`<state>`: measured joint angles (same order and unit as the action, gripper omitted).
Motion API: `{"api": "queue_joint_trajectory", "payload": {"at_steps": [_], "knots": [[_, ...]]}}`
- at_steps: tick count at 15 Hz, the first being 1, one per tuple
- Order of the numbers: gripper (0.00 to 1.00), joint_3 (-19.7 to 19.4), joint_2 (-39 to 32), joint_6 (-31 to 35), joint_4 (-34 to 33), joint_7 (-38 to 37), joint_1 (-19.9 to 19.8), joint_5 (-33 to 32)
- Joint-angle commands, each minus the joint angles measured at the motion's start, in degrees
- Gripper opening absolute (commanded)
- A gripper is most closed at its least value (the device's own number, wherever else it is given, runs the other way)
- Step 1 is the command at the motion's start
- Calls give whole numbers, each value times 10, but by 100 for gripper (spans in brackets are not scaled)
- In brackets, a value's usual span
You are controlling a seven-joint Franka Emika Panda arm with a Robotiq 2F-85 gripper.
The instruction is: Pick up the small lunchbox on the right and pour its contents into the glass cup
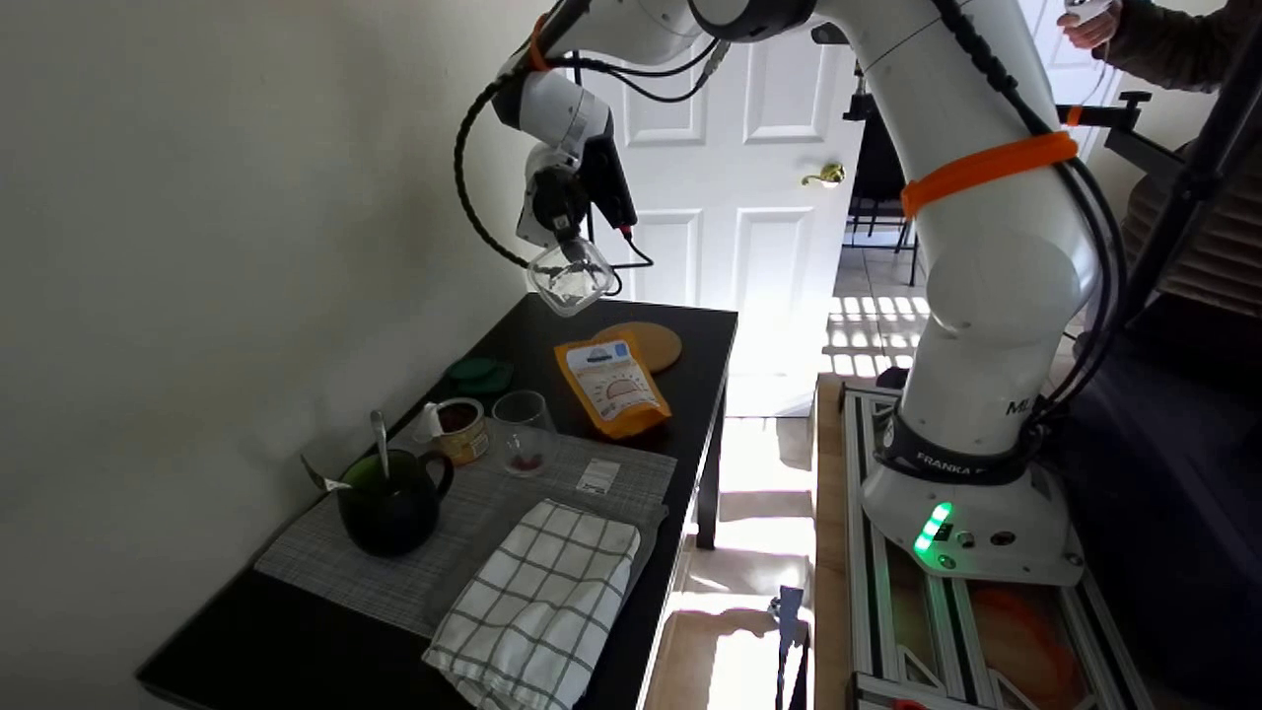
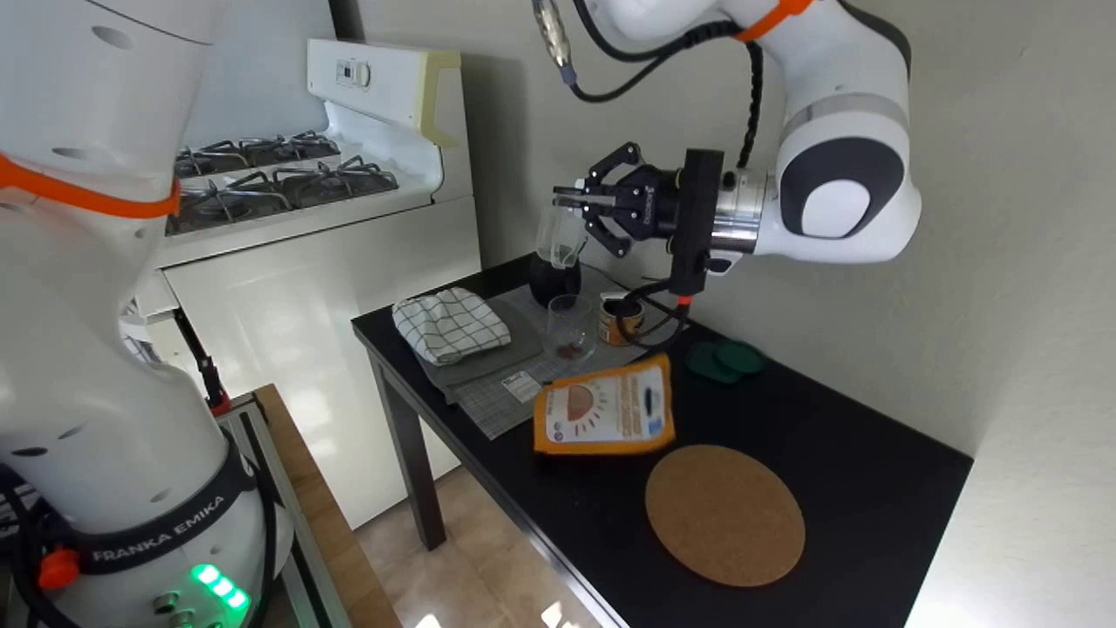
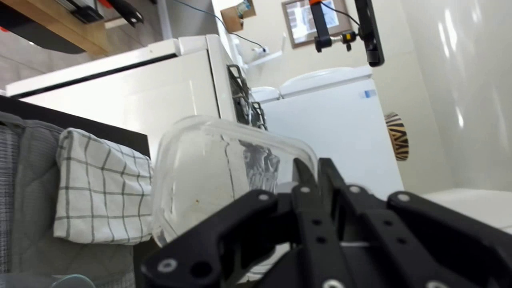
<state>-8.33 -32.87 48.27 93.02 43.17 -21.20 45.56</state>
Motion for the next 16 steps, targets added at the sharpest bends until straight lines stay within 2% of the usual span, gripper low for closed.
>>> {"api": "queue_joint_trajectory", "payload": {"at_steps": [1, 5, 8, 14, 16], "knots": [[2, 13, 89, 12, 25, 15, 10, -96], [2, 11, 153, 47, 38, -14, 43, -177], [2, 14, 162, 112, 41, -33, 73, -228], [2, 25, 168, 321, 82, -57, 110, -319], [2, 24, 188, 415, 124, -69, 108, -311]]}}
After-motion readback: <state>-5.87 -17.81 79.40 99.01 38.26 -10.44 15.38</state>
